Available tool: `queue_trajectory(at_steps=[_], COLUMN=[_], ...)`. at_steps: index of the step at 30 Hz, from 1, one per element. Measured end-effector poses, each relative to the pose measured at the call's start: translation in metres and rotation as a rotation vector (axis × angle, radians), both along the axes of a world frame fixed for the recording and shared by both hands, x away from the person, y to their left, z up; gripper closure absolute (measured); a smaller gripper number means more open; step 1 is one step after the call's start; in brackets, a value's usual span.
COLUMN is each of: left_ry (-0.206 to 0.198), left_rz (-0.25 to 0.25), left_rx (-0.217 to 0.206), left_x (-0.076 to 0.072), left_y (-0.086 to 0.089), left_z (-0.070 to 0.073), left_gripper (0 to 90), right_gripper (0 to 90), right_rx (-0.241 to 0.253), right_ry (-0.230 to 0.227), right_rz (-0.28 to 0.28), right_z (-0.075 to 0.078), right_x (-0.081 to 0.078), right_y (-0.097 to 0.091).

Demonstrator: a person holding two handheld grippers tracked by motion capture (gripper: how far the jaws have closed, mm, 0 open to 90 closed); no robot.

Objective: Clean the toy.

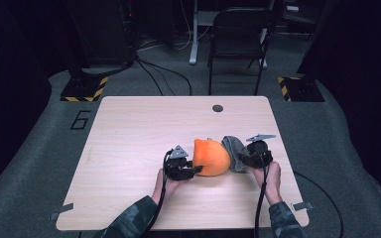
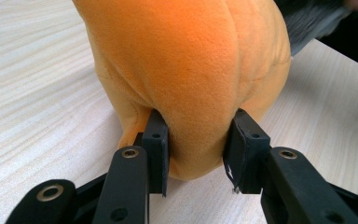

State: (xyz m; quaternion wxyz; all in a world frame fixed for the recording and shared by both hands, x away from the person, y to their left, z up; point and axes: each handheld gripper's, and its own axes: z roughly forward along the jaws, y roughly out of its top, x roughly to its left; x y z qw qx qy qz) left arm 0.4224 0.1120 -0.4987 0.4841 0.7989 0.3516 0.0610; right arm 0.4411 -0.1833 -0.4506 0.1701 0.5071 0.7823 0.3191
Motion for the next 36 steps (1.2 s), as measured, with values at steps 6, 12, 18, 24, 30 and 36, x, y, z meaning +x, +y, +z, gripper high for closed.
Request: queue_trajectory(at_steps=[6,12,18,24,30,36], left_ry=[-0.011,-0.015,-0.015,-0.022,-0.025,-0.03], left_rz=[-0.003,-0.005,-0.007,0.0,-0.014,-0.019], left_rx=[0.007,0.001,0.008,0.01,0.012,0.017], left_x=[0.0,-0.001,-0.001,-0.003,-0.002,-0.002], left_y=[-0.001,-0.001,0.0,-0.001,-0.001,-0.001], left_z=[0.0,-0.001,-0.001,-0.002,-0.001,-0.001], left_gripper=[63.4,63.3,62.9,63.0,63.2,63.2], right_gripper=[70.9,70.3,69.0,68.4,68.4,68.4], right_rx=[0.105,0.129,0.013,-0.024,-0.037,-0.052], right_ry=[-0.107,-0.109,-0.095,-0.115,-0.103,-0.077], right_rz=[0.084,0.204,0.227,0.22,0.205,0.14], right_z=[0.042,0.047,0.022,0.021,0.021,0.015], right_x=[-0.02,-0.03,-0.024,-0.026,-0.026,-0.02], right_y=[0.012,0.051,0.072,0.076,0.064,0.042])
